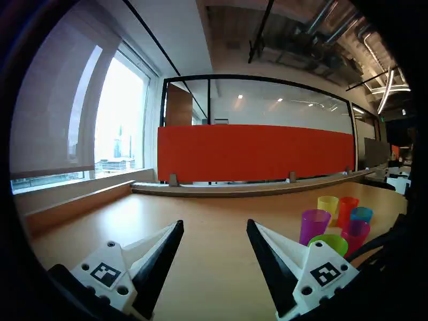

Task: Pour water

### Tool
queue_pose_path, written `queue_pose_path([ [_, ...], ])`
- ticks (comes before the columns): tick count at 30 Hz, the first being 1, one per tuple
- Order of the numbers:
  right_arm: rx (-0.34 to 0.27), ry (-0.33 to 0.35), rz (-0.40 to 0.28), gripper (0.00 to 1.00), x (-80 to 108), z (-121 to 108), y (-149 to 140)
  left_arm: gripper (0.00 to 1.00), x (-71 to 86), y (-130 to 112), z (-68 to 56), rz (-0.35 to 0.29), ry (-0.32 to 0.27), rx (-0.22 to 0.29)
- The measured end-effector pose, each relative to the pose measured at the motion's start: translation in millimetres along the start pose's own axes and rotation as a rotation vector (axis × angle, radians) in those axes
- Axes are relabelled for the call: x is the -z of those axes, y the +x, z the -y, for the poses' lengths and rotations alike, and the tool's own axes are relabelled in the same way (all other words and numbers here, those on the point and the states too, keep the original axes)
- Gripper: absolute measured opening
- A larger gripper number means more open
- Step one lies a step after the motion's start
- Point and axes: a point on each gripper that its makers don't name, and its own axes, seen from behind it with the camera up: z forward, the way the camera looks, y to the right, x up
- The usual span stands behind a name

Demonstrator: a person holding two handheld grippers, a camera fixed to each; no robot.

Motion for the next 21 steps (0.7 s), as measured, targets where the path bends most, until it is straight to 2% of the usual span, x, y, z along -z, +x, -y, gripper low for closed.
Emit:
queue_pose_path([
  [21,0.001,0.003,0.022,1.0,-2.1,1.9,-3.2,0.87,0.1,0.3,0.1,0.0,0.0,0.0],
])
